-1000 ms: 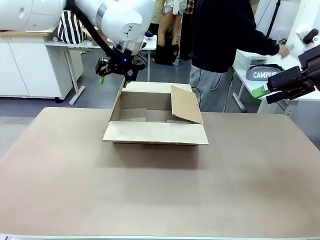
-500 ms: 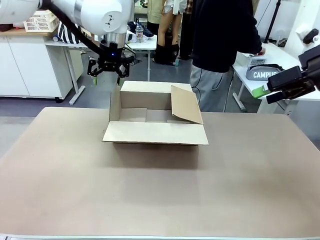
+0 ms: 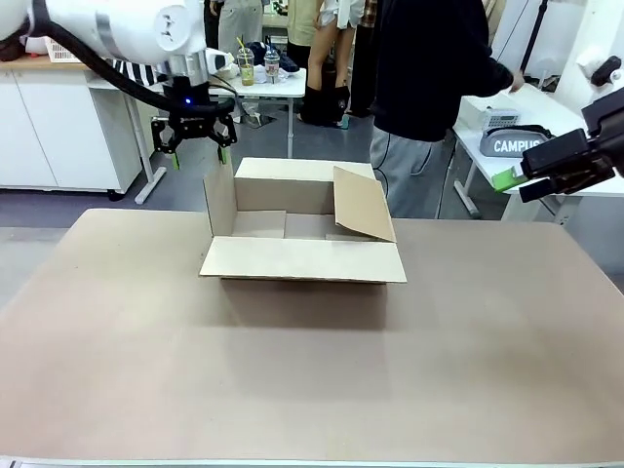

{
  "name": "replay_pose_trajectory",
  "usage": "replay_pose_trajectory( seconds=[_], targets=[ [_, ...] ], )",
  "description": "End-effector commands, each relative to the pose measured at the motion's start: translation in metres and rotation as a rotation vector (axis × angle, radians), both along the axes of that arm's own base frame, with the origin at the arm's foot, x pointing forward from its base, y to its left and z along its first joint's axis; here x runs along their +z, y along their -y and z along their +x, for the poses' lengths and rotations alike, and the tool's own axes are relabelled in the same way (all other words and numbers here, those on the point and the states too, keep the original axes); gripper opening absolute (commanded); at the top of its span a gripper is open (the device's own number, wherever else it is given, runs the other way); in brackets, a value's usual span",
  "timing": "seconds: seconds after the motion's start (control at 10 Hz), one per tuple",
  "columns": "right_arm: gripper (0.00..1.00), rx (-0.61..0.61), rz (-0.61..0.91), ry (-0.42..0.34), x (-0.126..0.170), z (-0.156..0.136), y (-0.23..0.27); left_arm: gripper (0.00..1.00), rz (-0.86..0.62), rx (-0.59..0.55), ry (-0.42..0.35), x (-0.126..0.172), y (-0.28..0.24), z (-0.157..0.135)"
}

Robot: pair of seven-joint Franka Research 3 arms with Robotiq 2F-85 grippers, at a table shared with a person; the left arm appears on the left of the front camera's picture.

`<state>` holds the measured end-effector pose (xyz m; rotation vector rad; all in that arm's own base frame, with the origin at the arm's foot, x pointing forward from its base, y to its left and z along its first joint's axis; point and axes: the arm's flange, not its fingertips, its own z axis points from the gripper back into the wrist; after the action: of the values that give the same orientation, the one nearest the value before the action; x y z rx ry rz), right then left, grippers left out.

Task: Pack the gift set into the box.
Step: Place both hands on the side flaps of the Package Box and spread them outward.

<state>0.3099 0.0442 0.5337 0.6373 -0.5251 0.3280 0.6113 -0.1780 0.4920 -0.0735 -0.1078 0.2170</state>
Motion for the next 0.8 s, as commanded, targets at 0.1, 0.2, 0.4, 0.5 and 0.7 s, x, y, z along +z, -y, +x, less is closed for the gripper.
replay_pose_trajectory(
  seconds=[0.1, 0.2, 0.4, 0.5, 0.7],
  targets=[
    [1.00, 0.024, 0.017, 0.016, 0.001, 0.003, 0.001, 1.00, -0.171, -0.094, -0.048, -0.015, -0.031, -0.013],
    [1.00, 0.024, 0.017, 0.016, 0.001, 0.003, 0.001, 1.00, -0.190, -0.075, -0.045, -0.018, -0.041, -0.013],
    [1.00, 0.024, 0.017, 0.016, 0.001, 0.003, 0.001, 1.00, -0.255, -0.127, -0.058, -0.030, -0.060, -0.012],
    [1.00, 0.024, 0.017, 0.016, 0.001, 0.003, 0.001, 1.00, -0.317, -0.183, -0.069, -0.036, -0.074, -0.012],
    [1.00, 0.024, 0.017, 0.016, 0.001, 0.003, 0.001, 1.00, -0.438, -0.302, -0.079, -0.039, -0.097, -0.016]
  ],
)
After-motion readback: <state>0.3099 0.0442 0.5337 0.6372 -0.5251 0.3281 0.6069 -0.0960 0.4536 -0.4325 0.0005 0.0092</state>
